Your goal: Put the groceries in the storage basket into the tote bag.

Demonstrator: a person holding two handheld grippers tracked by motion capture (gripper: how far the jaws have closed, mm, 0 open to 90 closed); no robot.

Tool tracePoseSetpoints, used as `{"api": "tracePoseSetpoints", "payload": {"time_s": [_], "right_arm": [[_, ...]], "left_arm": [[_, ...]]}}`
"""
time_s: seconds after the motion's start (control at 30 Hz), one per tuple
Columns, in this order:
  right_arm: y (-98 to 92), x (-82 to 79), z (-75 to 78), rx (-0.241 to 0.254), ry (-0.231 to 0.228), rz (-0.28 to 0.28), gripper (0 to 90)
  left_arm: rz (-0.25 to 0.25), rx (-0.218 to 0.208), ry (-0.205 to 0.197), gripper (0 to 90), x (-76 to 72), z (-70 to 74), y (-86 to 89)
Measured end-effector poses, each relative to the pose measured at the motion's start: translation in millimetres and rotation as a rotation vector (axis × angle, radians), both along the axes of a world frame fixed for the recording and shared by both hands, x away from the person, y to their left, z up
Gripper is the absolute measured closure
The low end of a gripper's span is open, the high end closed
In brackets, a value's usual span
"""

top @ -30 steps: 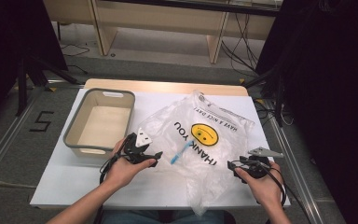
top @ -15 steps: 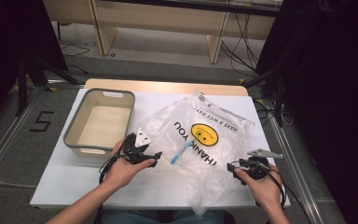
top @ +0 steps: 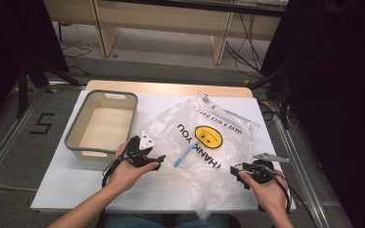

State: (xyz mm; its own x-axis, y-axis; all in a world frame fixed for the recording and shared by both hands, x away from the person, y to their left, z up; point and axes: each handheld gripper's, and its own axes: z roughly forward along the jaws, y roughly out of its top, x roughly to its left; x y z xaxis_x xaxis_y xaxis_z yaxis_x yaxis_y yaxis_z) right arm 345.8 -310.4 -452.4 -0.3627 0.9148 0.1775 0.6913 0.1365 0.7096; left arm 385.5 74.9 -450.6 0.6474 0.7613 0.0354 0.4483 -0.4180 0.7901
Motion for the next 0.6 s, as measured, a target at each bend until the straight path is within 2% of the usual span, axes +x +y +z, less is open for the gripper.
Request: {"api": "tracePoseSetpoints", "payload": {"time_s": [0.07,0.17,0.23,0.3,0.43,0.53,0.6], "right_arm": [[-2.7,0.0,1.9,0.002,-0.004,-0.022,40.6],[-8.1,-0.6,7.8,-0.034,-0.048,-0.064,40.6],[-10.3,-1.2,9.0,-0.045,-0.042,-0.094,40.6],[-10.9,-0.7,5.8,-0.055,-0.02,-0.107,40.4],[-8.3,2.6,-5.6,-0.054,0.059,-0.101,41.6],[-7.4,4.9,-9.6,-0.052,0.092,-0.096,47.4],[-8.5,6.3,-11.0,-0.052,0.104,-0.093,54.7]], "left_arm": [[0.002,-0.001,0.0,31.4,-0.3,0.2,0.1],[0.0,0.002,-0.003,31.5,0.2,0.6,0.9],[0.002,0.001,-0.001,31.6,0.4,0.1,0.8],[0.002,0.001,-0.001,31.6,0.4,-0.3,0.9],[0.0,0.006,-0.001,31.6,0.4,0.3,1.1],[0.003,0.003,-0.001,31.6,0.5,0.1,1.1],[0.004,0.005,-0.001,31.6,0.7,-0.1,1.1]]}}
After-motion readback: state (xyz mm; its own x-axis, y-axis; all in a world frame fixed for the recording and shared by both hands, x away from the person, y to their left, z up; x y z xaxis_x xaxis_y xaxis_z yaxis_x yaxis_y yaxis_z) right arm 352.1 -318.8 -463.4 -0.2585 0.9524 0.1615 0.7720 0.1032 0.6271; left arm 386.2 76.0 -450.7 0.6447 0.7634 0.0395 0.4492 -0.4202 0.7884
